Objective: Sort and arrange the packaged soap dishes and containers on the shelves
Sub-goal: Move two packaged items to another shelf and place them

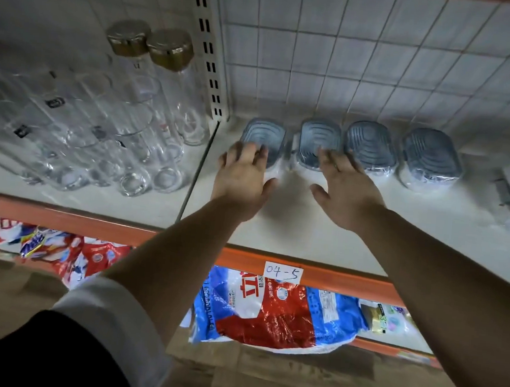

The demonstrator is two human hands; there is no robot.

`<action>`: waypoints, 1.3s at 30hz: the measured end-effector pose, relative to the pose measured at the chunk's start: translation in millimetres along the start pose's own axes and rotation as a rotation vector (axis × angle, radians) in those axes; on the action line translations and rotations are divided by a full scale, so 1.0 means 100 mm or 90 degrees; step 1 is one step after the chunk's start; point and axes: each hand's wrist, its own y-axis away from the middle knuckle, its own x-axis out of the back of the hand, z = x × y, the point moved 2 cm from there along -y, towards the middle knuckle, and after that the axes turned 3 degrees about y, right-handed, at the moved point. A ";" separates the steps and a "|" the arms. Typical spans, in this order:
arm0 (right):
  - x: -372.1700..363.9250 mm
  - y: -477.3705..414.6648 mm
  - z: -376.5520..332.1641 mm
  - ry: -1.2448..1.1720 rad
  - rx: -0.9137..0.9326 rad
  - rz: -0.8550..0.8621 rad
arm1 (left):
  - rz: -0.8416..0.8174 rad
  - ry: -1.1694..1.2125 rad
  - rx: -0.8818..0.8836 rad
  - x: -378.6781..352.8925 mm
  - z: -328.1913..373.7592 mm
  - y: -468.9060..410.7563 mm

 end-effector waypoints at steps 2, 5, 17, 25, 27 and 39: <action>0.00 0.09 -0.04 0.002 -0.026 0.068 | 0.059 0.023 0.019 0.01 -0.01 0.12; -0.03 0.25 -0.13 -0.040 -0.093 0.124 | 0.101 0.158 0.084 -0.02 -0.01 0.30; 0.02 1.29 -0.25 -0.209 -0.149 0.242 | 0.148 0.253 0.035 0.36 0.21 1.21; 0.64 2.58 -0.15 -0.237 -0.164 0.259 | 0.156 0.216 0.003 1.17 0.72 2.06; 0.84 2.89 -0.14 -0.240 -0.141 0.259 | 0.150 0.224 -0.002 1.40 0.88 2.28; 1.91 3.99 0.08 -0.365 -0.003 0.426 | 0.302 0.255 -0.171 2.56 1.52 3.04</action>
